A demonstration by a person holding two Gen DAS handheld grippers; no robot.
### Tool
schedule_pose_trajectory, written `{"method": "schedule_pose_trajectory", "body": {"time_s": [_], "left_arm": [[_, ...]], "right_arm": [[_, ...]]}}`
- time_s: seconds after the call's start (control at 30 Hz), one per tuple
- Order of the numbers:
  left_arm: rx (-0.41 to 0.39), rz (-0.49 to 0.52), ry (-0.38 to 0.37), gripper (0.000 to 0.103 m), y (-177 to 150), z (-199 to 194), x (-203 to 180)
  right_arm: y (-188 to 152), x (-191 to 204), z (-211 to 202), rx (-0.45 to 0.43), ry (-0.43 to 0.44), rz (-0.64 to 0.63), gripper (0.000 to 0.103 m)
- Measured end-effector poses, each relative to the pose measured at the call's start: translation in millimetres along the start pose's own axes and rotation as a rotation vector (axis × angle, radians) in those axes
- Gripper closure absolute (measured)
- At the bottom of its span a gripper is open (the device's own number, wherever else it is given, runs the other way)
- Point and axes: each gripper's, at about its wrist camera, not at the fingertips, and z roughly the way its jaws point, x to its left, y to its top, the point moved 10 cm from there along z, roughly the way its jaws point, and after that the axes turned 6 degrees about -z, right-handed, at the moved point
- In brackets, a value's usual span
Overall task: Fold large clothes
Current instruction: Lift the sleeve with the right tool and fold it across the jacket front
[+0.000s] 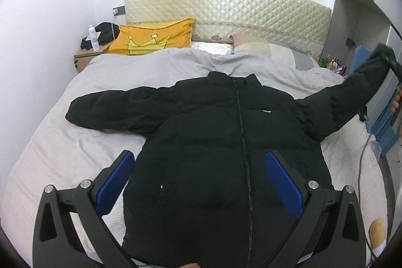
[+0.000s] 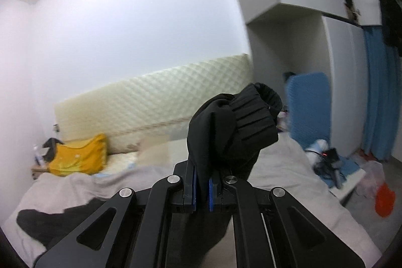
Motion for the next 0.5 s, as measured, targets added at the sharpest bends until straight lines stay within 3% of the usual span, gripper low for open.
{"method": "schedule_pose_trajectory", "body": {"time_s": [0.27,0.5], "left_arm": [[-0.001,-0.034,-0.002,0.000,-2,1,28],[0.019,-0.047,-0.004,0.000,-3,16,51]], "right_arm": [[2,122,14,-0.009,0.143,-0.093,0.096],[-46,228,32,0.032,0.250,-0.162,0.095]]}}
